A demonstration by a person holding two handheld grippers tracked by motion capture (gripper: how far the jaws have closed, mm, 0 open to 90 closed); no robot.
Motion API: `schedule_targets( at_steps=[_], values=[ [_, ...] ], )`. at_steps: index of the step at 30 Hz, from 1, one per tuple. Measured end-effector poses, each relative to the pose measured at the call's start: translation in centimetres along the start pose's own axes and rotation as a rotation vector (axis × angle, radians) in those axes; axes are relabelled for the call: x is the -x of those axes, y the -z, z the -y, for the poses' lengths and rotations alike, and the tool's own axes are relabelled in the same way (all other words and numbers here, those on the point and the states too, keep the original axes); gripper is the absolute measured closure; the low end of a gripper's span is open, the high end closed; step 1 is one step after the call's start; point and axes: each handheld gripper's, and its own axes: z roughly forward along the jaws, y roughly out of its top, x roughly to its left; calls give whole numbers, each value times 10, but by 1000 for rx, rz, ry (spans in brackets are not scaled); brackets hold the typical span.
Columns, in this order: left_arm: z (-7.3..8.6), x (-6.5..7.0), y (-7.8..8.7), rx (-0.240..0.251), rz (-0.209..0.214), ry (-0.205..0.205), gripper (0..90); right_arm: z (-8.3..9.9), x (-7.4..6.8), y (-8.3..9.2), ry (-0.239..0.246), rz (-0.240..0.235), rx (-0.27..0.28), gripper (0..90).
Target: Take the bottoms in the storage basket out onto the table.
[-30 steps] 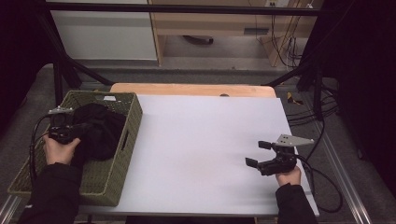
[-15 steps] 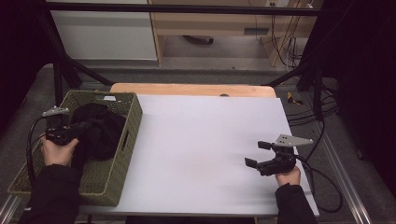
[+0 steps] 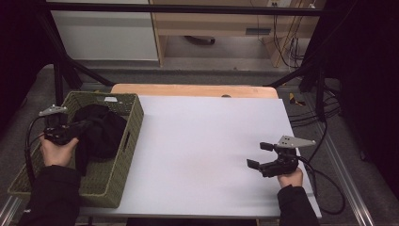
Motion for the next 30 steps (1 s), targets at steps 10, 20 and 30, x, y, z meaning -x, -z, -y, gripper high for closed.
schedule_targets(
  at_steps=[10,20,30],
  values=[
    [-6,4,10,26,13,-9,863,0,0,0,-2,-1,3,37],
    [-13,8,27,52,31,-29,864,0,0,0,-1,-3,3,37],
    [-19,15,43,60,52,-73,864,0,0,0,0,-3,1,37]
  ],
)
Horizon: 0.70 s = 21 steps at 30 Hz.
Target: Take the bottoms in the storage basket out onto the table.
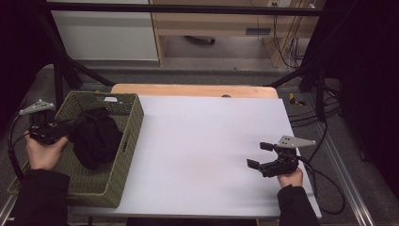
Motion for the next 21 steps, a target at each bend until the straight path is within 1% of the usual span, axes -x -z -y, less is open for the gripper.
schedule_targets(
  at_steps=[5,9,13,14,21],
  values=[
    [-6,6,9,9,10,-26,864,0,0,0,-2,1,2,37],
    [-12,10,17,13,10,-44,865,0,0,0,-3,1,3,37],
    [-18,12,24,22,6,-52,865,0,0,1,-1,1,4,37],
    [-19,12,26,22,7,-61,865,0,0,1,-1,0,5,37],
    [-26,14,34,33,12,-68,865,0,0,1,-2,0,7,37]
  ],
)
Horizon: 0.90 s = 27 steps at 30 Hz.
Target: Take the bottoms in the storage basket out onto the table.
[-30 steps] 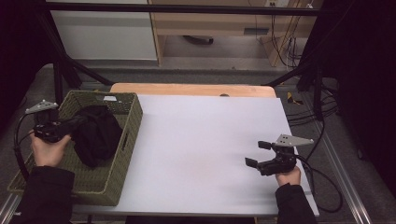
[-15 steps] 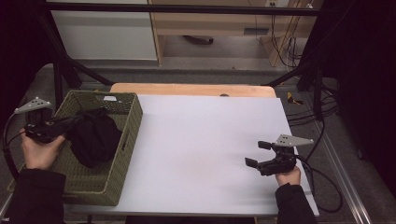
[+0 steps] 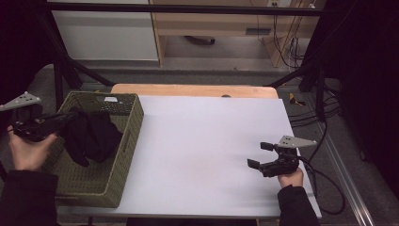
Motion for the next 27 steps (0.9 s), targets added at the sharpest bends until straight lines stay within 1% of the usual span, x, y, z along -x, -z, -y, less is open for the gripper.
schedule_targets(
  at_steps=[11,27],
  values=[
    [-10,3,12,18,11,-7,865,0,0,0,0,0,2,37],
    [-26,11,29,31,21,-46,866,0,0,0,-1,-2,1,37]
  ],
)
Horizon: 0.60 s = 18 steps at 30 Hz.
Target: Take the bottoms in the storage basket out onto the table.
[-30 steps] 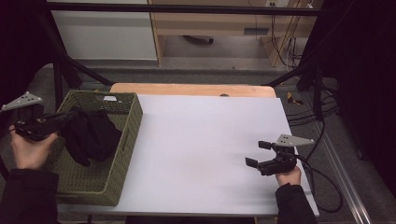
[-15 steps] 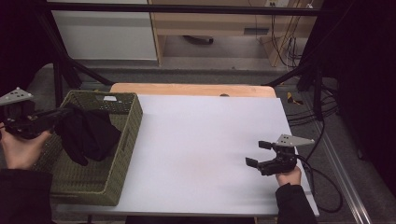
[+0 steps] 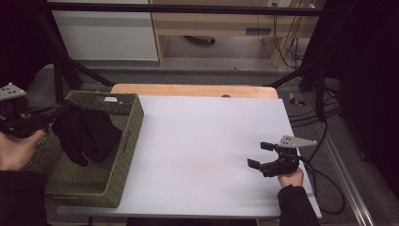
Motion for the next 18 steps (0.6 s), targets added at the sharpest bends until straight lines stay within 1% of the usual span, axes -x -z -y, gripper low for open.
schedule_targets(
  at_steps=[10,18],
  values=[
    [-10,6,7,6,6,-22,866,0,0,0,3,0,1,37],
    [-20,14,12,25,17,-38,866,0,0,0,3,0,3,37]
  ],
)
